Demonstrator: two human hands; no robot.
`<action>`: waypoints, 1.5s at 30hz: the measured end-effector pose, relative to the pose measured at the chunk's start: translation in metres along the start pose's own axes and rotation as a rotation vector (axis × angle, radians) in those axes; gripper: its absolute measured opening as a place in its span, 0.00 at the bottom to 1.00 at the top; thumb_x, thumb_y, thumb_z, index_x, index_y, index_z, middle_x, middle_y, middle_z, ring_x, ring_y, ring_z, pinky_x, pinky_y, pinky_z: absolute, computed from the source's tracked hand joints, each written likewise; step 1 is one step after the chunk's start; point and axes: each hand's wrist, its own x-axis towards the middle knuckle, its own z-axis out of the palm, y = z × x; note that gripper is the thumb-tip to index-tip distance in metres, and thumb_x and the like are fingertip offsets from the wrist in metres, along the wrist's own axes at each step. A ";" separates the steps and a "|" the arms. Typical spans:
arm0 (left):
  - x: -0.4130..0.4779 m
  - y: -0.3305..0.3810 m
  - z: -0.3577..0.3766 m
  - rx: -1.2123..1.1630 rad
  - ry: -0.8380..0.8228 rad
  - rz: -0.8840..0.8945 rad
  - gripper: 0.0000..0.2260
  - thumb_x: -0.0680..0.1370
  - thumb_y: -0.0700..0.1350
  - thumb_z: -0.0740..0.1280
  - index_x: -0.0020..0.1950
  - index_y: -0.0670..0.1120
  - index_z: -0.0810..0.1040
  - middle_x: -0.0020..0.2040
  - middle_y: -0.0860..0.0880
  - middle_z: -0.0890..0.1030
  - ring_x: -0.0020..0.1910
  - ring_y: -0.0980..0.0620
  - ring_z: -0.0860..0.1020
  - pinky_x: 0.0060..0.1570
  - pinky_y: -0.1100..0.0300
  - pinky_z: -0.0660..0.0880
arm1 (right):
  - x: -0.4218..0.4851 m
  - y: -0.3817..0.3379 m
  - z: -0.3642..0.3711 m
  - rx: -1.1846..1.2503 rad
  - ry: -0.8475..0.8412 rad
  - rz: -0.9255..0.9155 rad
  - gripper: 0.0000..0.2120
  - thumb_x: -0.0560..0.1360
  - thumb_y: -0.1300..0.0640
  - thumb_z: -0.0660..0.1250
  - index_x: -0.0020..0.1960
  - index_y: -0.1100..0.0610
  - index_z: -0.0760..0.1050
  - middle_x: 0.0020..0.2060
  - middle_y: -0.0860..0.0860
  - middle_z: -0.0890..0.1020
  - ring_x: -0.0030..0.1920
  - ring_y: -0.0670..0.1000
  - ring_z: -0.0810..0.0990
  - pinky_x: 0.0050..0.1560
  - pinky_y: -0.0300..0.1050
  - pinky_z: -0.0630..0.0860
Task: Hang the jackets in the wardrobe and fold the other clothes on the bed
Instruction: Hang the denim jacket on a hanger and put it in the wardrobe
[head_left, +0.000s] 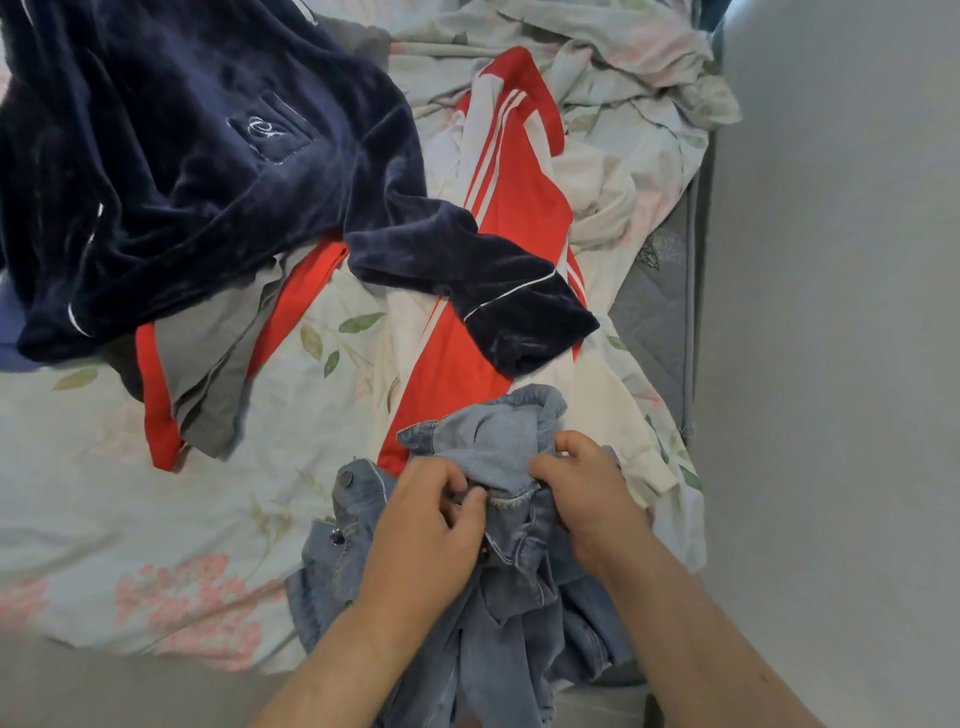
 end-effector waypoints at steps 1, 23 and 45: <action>0.007 0.000 -0.001 0.076 0.042 0.003 0.11 0.74 0.47 0.70 0.39 0.57 0.69 0.39 0.59 0.71 0.38 0.58 0.73 0.37 0.68 0.67 | -0.003 0.002 -0.002 0.053 -0.046 0.008 0.13 0.72 0.70 0.66 0.38 0.54 0.78 0.30 0.52 0.82 0.33 0.50 0.81 0.36 0.45 0.79; 0.079 -0.040 0.008 0.127 -0.182 -0.238 0.11 0.73 0.41 0.72 0.54 0.45 0.78 0.47 0.48 0.81 0.47 0.47 0.79 0.50 0.54 0.75 | -0.008 0.045 -0.068 -0.279 0.118 -0.004 0.10 0.79 0.54 0.64 0.42 0.54 0.79 0.40 0.53 0.83 0.42 0.51 0.80 0.45 0.50 0.77; 0.083 -0.023 0.006 -0.187 -0.399 -0.721 0.08 0.78 0.47 0.69 0.42 0.44 0.82 0.39 0.44 0.81 0.34 0.47 0.77 0.33 0.57 0.74 | -0.072 0.055 -0.068 0.375 0.001 0.625 0.07 0.77 0.60 0.70 0.49 0.64 0.81 0.46 0.61 0.85 0.44 0.58 0.83 0.40 0.51 0.83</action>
